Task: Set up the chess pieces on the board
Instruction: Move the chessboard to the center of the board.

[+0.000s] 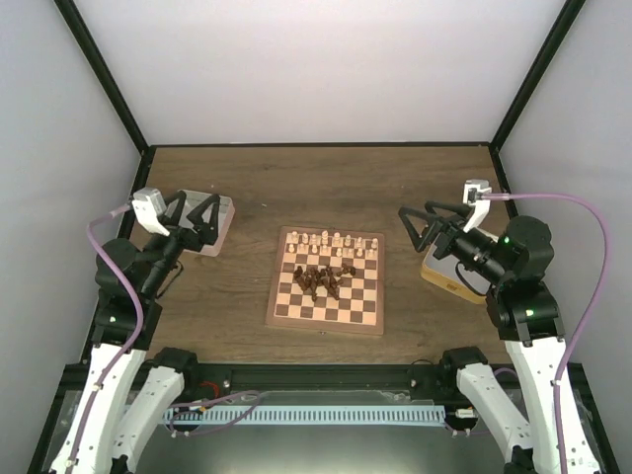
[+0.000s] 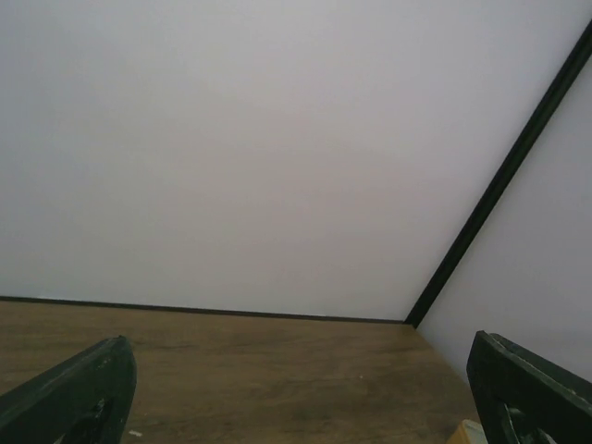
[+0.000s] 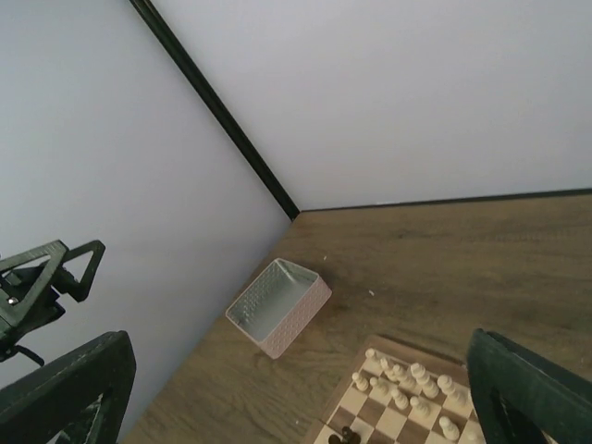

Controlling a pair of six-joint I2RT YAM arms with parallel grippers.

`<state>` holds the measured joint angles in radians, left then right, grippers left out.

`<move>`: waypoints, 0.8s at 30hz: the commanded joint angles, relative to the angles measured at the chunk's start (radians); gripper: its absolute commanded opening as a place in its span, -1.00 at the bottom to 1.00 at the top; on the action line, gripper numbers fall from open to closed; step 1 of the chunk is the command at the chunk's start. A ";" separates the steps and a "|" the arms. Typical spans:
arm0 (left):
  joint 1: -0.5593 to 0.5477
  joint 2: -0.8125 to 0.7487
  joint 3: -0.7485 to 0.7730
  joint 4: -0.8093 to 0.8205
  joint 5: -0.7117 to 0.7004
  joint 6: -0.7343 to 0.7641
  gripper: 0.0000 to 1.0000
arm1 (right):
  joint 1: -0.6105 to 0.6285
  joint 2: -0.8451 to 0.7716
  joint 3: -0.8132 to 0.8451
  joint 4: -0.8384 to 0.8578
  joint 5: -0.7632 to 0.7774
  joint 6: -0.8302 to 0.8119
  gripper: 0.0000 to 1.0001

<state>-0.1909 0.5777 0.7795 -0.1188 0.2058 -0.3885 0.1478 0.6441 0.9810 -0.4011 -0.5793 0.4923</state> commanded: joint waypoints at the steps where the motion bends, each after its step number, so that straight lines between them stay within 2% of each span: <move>1: 0.009 -0.014 -0.030 0.113 0.080 -0.045 0.99 | -0.020 -0.004 0.025 -0.086 -0.027 0.022 0.99; 8: 0.011 -0.071 -0.123 0.182 0.345 -0.121 1.00 | -0.025 -0.005 -0.062 -0.137 -0.027 0.115 1.00; 10: 0.012 -0.082 -0.154 0.168 0.382 -0.135 1.00 | -0.025 0.008 -0.088 -0.156 -0.058 0.098 1.00; 14: 0.013 -0.085 -0.193 0.066 0.381 -0.142 1.00 | -0.027 0.023 -0.148 -0.206 -0.071 0.043 0.92; 18: 0.013 -0.037 -0.220 -0.035 0.368 -0.156 1.00 | -0.028 0.048 -0.205 -0.274 0.007 0.003 0.81; 24: 0.009 0.089 -0.263 -0.089 0.377 -0.226 0.91 | -0.006 0.102 -0.313 -0.234 0.032 0.104 0.62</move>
<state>-0.1837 0.6086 0.5484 -0.1516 0.5636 -0.5598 0.1326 0.7238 0.7120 -0.6361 -0.5781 0.5400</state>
